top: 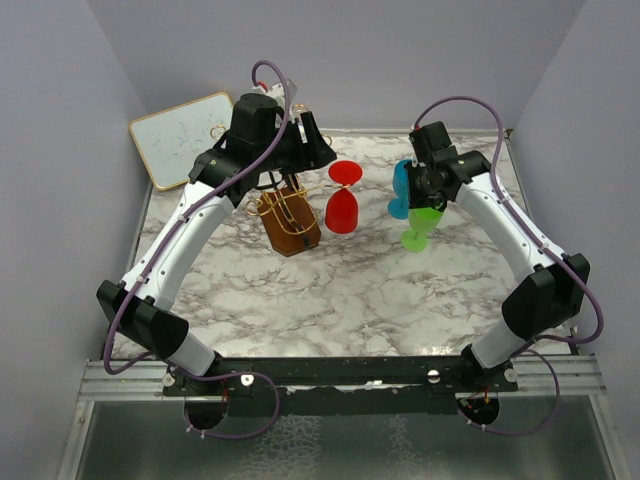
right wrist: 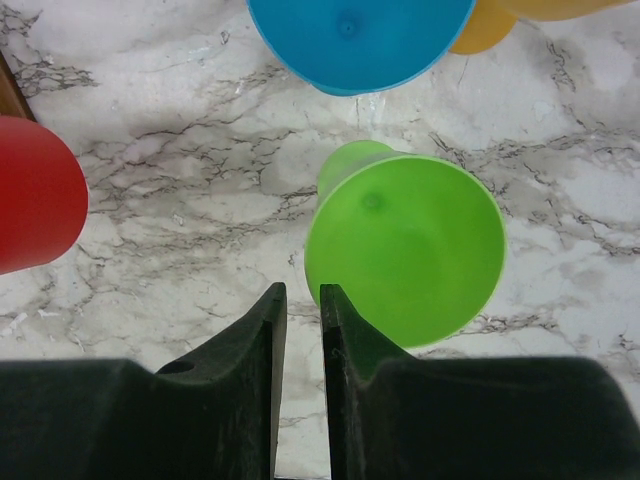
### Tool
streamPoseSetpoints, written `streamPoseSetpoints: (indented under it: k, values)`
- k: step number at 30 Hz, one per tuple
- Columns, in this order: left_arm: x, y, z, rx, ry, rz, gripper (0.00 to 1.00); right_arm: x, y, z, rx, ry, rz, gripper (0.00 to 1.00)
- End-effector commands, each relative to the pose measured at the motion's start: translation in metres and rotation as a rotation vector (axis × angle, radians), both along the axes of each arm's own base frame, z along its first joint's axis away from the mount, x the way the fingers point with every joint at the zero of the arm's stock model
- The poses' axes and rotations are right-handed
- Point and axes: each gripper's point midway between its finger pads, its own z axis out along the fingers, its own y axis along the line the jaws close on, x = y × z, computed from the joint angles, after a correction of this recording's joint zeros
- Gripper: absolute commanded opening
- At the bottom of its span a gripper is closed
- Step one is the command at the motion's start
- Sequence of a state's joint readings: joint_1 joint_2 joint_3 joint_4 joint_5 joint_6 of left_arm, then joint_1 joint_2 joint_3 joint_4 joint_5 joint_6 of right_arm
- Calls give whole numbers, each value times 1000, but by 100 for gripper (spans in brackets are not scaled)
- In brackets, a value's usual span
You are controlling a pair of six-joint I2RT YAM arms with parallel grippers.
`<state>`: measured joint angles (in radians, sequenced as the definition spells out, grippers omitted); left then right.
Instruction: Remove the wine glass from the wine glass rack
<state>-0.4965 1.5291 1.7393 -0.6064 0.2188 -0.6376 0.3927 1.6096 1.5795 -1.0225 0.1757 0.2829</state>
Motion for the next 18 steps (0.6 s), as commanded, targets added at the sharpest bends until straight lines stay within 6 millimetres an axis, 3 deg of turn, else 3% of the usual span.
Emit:
streamPoseSetpoints:
  k: [1,9,18]
  values:
    - [-3,-3,6,-40,-12,-24,63,5,-3,51,42,-150,-20,21]
    - [2,-5,-5,-94,12,-4,63,-28,2,119,214,-369,44,23]
    - [17,-17,-20,-135,67,-2,62,-57,4,140,303,-481,109,23]
